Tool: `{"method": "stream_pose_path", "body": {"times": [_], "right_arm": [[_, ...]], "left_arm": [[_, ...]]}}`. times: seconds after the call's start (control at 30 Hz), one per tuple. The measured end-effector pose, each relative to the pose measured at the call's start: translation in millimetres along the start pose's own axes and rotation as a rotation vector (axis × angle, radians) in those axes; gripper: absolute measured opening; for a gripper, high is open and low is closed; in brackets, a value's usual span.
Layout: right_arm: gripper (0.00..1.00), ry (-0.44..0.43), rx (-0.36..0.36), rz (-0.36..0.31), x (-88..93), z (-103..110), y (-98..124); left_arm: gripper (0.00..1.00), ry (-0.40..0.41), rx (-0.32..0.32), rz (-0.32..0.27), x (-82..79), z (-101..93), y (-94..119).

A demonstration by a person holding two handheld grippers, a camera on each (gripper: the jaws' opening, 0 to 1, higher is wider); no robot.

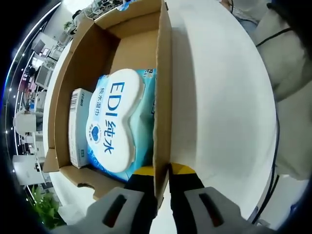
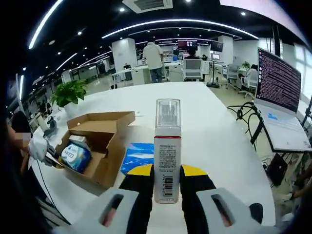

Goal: Operate the shoe box by opening the lid, removing the specified soft item, and placing it in the target area until the item is outside and the box remains undamaged.

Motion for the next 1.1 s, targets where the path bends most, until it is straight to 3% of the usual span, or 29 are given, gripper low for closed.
{"method": "stream_pose_path", "body": {"times": [0.33,0.97,1.1], "right_arm": [[0.17,0.015,0.043,0.03,4.6,-25.0,3.4],[0.17,0.056,0.037,0.105,13.6,-36.4,-19.0],[0.17,0.028,0.033,0.131,18.3,-42.1,-28.5]], "left_arm": [[0.06,0.001,-0.003,0.0,0.1,0.2,-0.2],[0.06,0.002,-0.001,0.001,-0.1,-0.1,0.5],[0.06,0.003,0.001,0.002,-0.1,0.1,0.3]]}}
Point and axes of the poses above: the point that each gripper's makers call its tool centre point, and the gripper's own axes: y roughly backward along the fingers, z roughly to its left, x roughly out of its underside, the point moved 4 cm from there along y, roughly backward along the fingers, and after that the axes turned 6 degrees about y, right-handed, at the moved point
